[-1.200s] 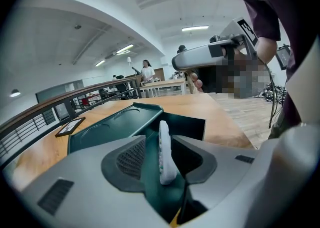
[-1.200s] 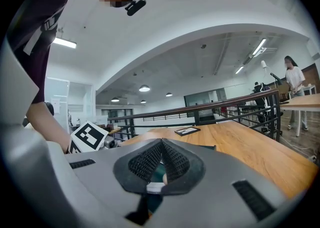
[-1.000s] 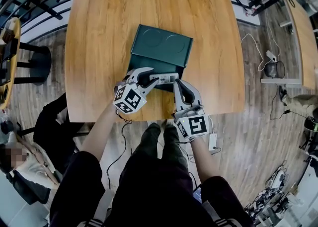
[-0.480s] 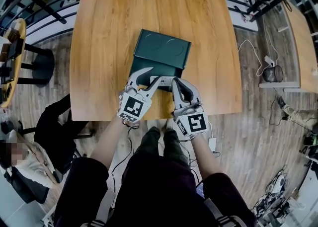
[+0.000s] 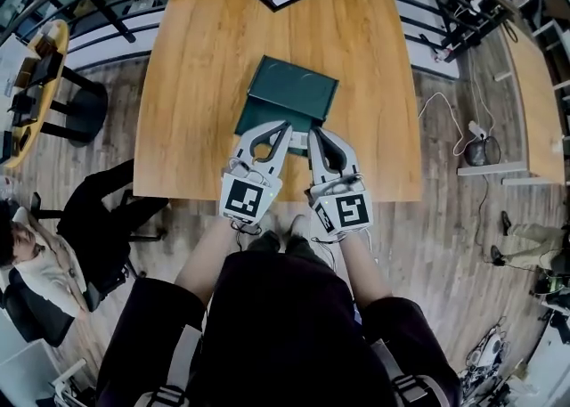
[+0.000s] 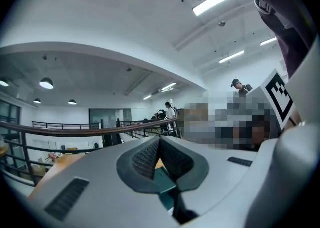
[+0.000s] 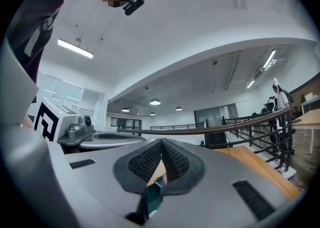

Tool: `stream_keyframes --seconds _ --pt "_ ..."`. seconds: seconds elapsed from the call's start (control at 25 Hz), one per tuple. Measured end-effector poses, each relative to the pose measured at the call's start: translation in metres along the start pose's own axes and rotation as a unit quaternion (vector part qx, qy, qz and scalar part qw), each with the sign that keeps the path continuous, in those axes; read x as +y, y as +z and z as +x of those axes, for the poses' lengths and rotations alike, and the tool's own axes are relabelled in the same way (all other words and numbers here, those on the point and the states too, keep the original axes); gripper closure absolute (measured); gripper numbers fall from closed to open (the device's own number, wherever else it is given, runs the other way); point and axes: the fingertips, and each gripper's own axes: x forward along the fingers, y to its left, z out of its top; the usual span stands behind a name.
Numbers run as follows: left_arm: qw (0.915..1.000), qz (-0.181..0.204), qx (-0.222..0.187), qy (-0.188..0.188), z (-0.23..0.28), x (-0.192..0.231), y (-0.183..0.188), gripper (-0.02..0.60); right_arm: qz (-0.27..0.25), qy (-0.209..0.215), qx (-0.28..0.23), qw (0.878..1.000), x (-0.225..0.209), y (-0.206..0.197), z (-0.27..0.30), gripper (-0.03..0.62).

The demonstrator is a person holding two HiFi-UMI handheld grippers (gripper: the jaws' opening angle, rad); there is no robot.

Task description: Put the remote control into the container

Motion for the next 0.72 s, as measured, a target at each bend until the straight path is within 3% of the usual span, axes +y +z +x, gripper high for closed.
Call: stream_keyframes --seconds 0.16,0.36,0.72 --pt "0.9987 0.007 -0.044 0.026 -0.008 -0.004 0.031 0.569 -0.013 0.012 -0.019 1.000 0.006 0.017 -0.010 0.576" --pt "0.9966 0.024 -0.068 0.040 -0.017 -0.010 0.052 0.569 -0.027 0.022 -0.035 0.999 0.013 0.032 -0.017 0.576" --pt "0.9947 0.042 -0.078 0.052 -0.029 -0.008 0.066 0.569 -0.041 0.031 -0.054 0.997 0.024 0.050 -0.020 0.576"
